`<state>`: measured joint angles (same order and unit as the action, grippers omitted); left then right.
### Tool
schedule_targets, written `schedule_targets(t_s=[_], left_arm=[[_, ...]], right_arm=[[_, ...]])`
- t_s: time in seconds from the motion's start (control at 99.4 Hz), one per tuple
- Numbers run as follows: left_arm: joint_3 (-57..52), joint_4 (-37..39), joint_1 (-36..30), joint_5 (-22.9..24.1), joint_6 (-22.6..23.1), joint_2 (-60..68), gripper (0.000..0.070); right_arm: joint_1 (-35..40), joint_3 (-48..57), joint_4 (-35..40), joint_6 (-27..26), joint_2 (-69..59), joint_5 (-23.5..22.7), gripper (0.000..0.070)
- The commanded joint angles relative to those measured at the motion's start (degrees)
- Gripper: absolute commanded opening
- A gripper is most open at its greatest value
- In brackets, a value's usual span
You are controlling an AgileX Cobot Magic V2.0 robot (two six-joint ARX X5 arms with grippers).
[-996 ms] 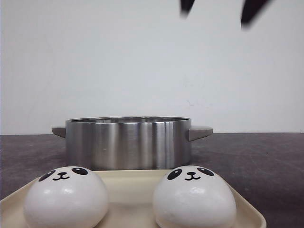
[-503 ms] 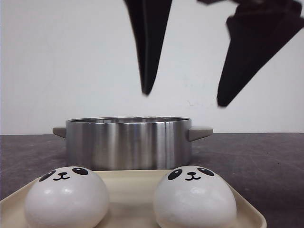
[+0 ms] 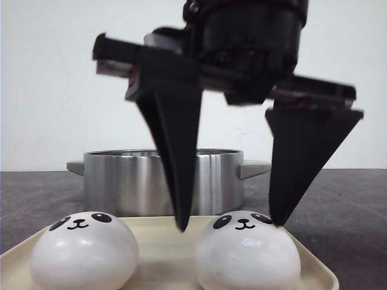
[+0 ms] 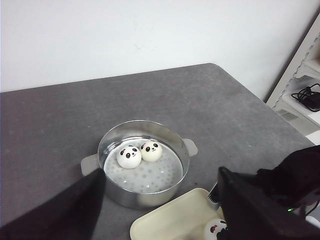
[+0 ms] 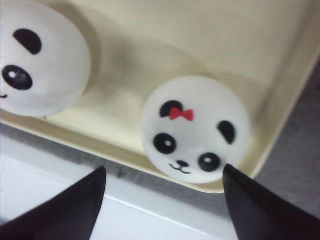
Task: Steam buns
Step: 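Lower the right gripper over the panda bun farther from the left gripper, then close the right gripper on the bun and lift it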
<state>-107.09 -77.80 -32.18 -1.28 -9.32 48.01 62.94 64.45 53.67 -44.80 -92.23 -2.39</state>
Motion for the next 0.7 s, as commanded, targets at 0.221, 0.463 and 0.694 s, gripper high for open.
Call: schedule_targets(t_s=[0.221, 0.463, 0.694], left_arm=[[-0.90, 0.59, -0.48, 0.24, 0.92, 0.37, 0.0405], [-0.90, 0.66, -0.52, 0.24, 0.92, 0.37, 0.0405], [-0.85, 0.66, -0.52, 0.20, 0.92, 0.37, 0.0405]], right_arm=[[-0.55, 0.48, -1.79, 1.29, -5.05, 1.77, 0.0409], [-1.64, 0.46, -2.89, 2.38, -6.71, 2.73, 0.0251], [-3.67, 0.46, -2.78, 4.94, -9.68, 1.14, 0.0079]])
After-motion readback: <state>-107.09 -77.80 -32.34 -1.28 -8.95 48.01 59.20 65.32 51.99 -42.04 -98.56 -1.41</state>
